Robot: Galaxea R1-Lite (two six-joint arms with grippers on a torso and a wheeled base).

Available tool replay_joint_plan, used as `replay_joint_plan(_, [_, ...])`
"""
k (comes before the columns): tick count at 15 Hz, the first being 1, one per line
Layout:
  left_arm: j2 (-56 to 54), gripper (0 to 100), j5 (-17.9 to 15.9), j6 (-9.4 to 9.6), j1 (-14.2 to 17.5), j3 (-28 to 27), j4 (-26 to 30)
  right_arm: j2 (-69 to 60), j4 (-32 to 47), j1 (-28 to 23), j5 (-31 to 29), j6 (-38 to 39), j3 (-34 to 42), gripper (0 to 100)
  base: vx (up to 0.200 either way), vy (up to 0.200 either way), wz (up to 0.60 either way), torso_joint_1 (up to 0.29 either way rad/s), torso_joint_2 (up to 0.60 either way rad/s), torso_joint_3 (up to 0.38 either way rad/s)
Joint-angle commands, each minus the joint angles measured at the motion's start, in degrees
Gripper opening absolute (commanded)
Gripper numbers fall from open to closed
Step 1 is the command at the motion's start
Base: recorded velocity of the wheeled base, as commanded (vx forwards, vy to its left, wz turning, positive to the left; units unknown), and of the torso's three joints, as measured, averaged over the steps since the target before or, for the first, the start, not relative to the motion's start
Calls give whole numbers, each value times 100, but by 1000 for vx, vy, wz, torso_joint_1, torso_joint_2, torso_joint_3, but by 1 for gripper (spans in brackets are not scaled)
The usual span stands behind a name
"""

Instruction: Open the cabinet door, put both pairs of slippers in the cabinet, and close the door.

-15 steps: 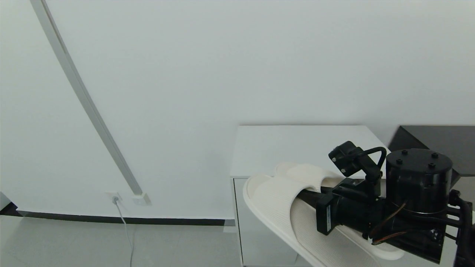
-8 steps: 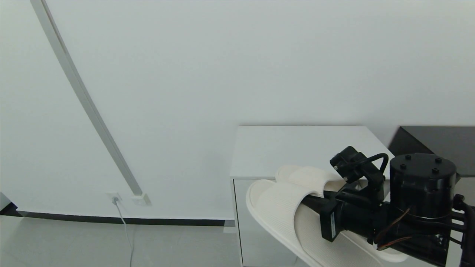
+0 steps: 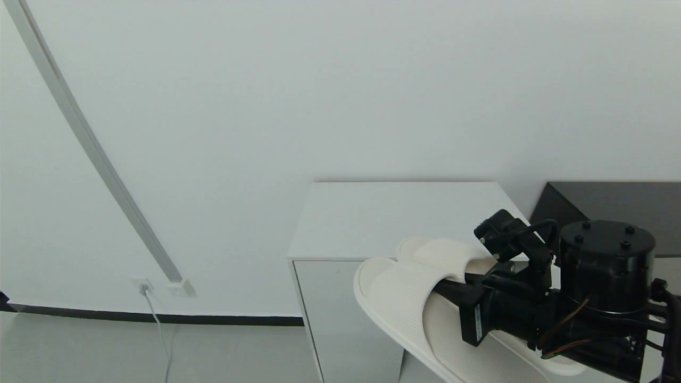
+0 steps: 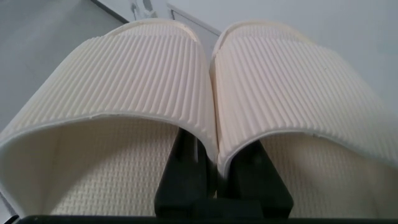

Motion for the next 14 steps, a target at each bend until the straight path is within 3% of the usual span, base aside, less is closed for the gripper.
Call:
replay_joint_plan(1, [1, 0, 1, 0, 1, -1, 2, 19, 4, 3, 1, 2, -1, 0, 0, -200, 0, 12, 2, 2])
replay_joint_plan(10, [1, 0, 1, 0, 1, -1, 2, 2, 4, -6, 36, 2, 8, 0, 0, -200, 0, 3, 2, 3])
replay_joint_plan(14, [1, 0, 1, -9, 1, -1, 2, 2, 4, -6, 45, 2, 43, 0, 0, 0, 0, 0, 0, 0])
